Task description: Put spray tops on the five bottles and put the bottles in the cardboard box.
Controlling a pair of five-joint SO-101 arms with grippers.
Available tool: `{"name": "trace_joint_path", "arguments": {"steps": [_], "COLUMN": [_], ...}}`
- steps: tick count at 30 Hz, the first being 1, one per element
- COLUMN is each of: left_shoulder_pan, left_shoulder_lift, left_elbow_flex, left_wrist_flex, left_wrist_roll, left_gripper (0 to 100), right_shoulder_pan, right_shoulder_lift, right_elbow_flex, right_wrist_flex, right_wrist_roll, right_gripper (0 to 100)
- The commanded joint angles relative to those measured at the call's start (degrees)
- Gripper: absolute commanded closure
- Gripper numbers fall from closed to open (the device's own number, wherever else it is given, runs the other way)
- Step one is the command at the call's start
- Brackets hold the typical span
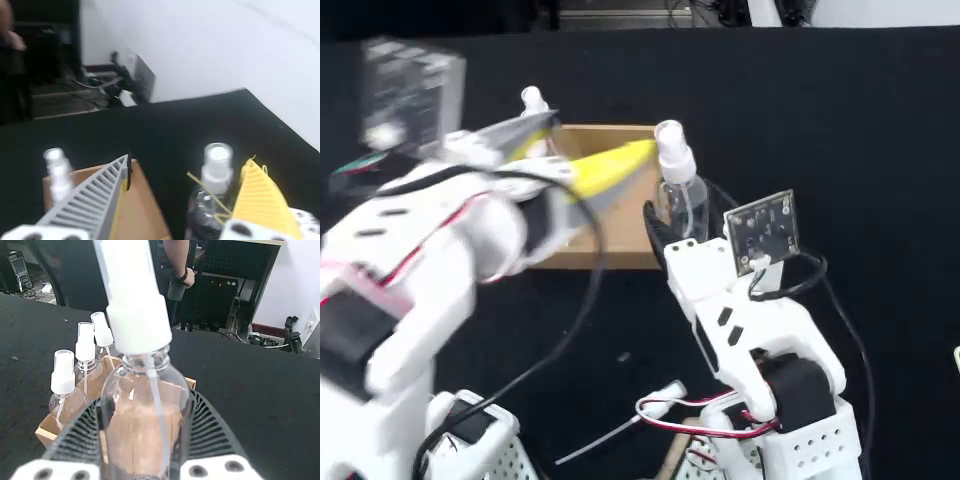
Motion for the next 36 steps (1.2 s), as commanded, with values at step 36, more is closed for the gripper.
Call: {"name": "trace_joint_path", "arguments": {"steps": [36], "left_shoulder_pan": [-41.36], "left_shoulder_lift": [-20.84], "left_elbow_flex": [93.85], "left_wrist_flex": [-50.46], "left_wrist_roll": [-9.85], "left_gripper": [68], "right_shoulder_pan": [0.09], "right_shoulder_lift": [39.69], "right_elbow_flex": [4.09], "right_wrist_flex": [-52.13], "right_wrist_roll": [-9.05], "right_gripper": [98.6]}}
